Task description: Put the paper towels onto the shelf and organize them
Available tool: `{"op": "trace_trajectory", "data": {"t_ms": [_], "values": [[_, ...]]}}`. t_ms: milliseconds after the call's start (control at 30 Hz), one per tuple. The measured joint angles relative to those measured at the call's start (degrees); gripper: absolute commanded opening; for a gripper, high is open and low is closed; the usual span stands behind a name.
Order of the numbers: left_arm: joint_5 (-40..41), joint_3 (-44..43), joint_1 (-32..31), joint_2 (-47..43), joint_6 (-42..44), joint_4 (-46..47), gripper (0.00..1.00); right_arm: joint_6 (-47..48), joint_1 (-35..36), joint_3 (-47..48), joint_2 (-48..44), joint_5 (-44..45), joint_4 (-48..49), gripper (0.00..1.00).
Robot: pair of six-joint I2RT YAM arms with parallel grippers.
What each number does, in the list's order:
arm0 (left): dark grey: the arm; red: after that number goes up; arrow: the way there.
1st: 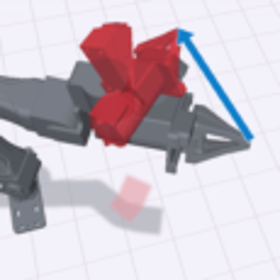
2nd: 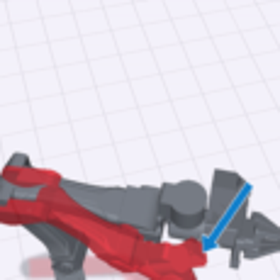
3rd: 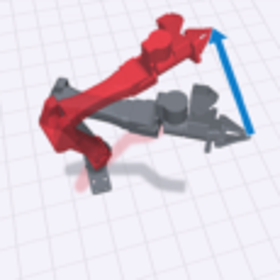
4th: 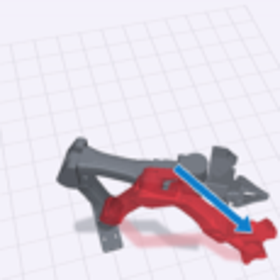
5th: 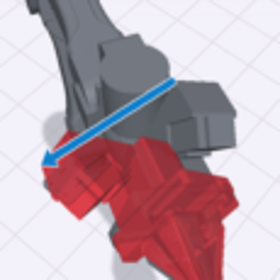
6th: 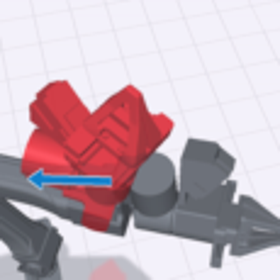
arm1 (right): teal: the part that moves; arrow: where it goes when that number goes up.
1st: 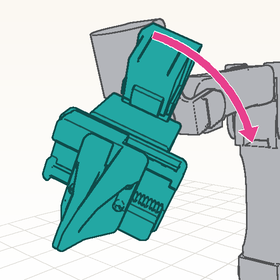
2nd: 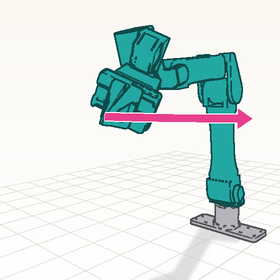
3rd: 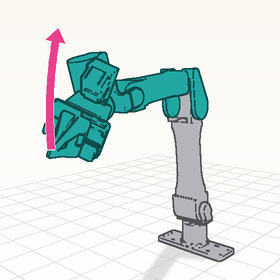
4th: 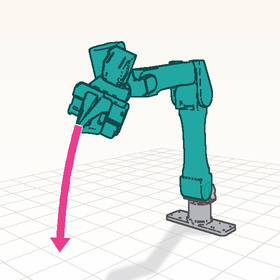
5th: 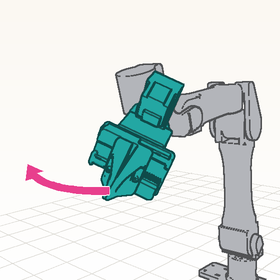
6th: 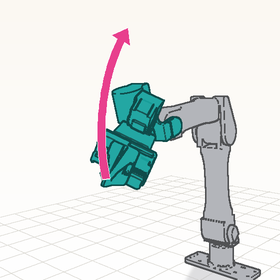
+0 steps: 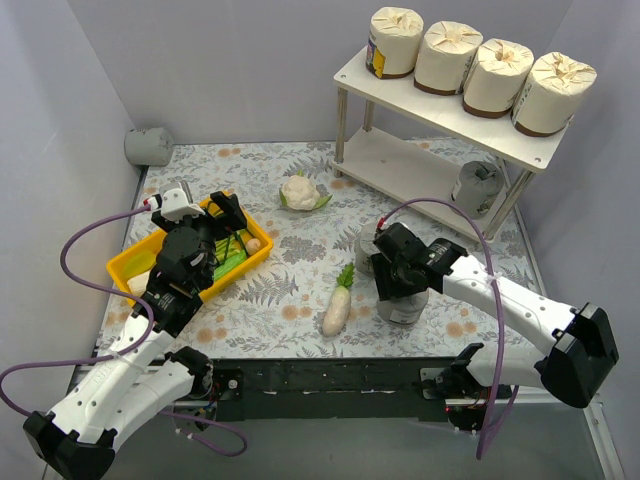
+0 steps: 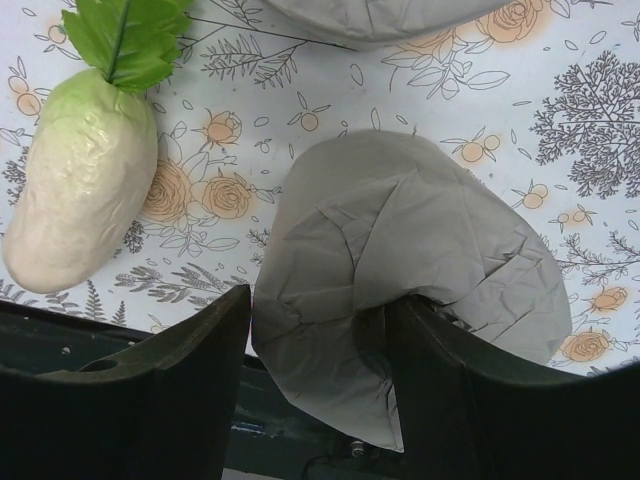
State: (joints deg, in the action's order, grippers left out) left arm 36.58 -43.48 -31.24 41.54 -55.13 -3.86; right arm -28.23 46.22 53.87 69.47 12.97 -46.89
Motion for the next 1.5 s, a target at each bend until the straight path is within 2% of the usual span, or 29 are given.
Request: {"op": "trace_trajectory", "data": {"t_ms": [67,200,233,467,600,867,1000,1200,1500], "values": [[0.0,0.0,0.0,0.02,0.02,0.0,0.98,0.09,0.31,0.0,0.57,0.63,-0.2,0.62],[0.0,0.0,-0.02,0.02,0.0,0.0,0.98,0.61,0.52,0.0,0.55,1.44,-0.2,0.39],[0.0,0.0,-0.02,0.02,0.02,0.0,0.98,0.92,0.55,0.0,0.55,1.6,-0.15,0.38],[0.0,0.0,-0.02,0.02,0.02,0.0,0.98,5.64,0.74,1.46,0.5,2.05,-1.97,0.34],[0.0,0.0,-0.02,0.02,0.02,0.0,0.98,8.92,0.74,6.88,0.52,2.84,-6.75,0.34],[0.02,0.0,-0.02,0.0,0.02,0.0,0.98,15.5,0.37,19.76,3.63,10.49,-15.19,0.34],[0.02,0.0,-0.02,-0.04,0.02,0.0,0.98,23.45,-3.61,25.79,6.73,12.26,-12.24,0.33],[0.13,0.0,-0.2,-0.09,0.04,0.0,0.98,36.28,-13.51,30.95,16.63,13.9,-1.44,0.33],[0.35,0.0,-0.46,-0.09,0.04,0.0,0.98,47.84,-20.0,32.2,27.45,13.33,10.56,0.33]]}}
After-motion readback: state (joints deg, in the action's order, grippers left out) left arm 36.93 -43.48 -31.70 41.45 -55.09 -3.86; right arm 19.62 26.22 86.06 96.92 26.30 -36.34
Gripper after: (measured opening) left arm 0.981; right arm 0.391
